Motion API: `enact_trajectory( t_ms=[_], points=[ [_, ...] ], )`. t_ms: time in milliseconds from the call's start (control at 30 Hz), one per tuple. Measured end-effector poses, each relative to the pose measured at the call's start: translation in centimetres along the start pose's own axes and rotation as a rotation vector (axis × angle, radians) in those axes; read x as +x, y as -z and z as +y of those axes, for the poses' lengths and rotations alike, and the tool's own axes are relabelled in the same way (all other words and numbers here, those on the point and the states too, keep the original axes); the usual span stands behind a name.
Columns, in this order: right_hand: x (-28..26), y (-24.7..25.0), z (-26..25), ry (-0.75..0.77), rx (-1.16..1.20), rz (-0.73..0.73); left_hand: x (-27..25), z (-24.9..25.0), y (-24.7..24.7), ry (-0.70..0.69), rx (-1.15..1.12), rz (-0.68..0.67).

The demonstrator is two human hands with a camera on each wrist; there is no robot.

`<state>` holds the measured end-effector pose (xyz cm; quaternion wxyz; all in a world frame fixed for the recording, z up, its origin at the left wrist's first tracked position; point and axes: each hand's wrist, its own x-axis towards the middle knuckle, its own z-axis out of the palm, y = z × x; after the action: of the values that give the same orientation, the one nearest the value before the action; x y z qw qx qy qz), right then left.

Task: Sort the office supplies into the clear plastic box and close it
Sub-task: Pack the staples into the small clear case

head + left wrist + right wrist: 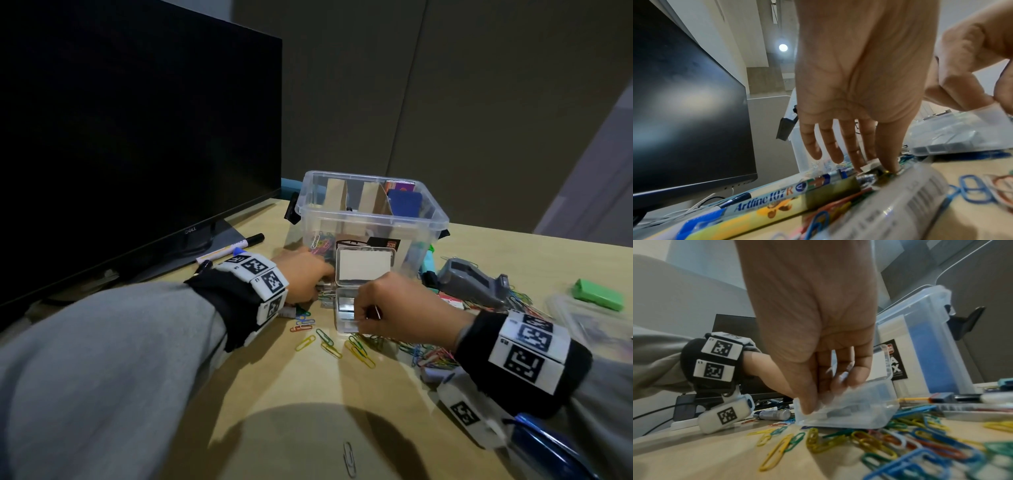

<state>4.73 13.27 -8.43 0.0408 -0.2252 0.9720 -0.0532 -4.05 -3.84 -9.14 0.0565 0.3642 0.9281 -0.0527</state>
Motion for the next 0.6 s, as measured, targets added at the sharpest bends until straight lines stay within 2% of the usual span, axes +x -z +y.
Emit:
enact_trajectory(
  t_ms=[333, 600],
  points=[
    [-0.9, 0.3, 1.0, -0.040, 0.047, -0.014, -0.3, -0.9, 0.1, 0.032, -0.183, 0.009],
    [-0.7, 0.3, 0.2, -0.007, 0.003, 0.046, -1.8, -2.1, 0.8, 0.041, -0.493, 0.145]
  ],
)
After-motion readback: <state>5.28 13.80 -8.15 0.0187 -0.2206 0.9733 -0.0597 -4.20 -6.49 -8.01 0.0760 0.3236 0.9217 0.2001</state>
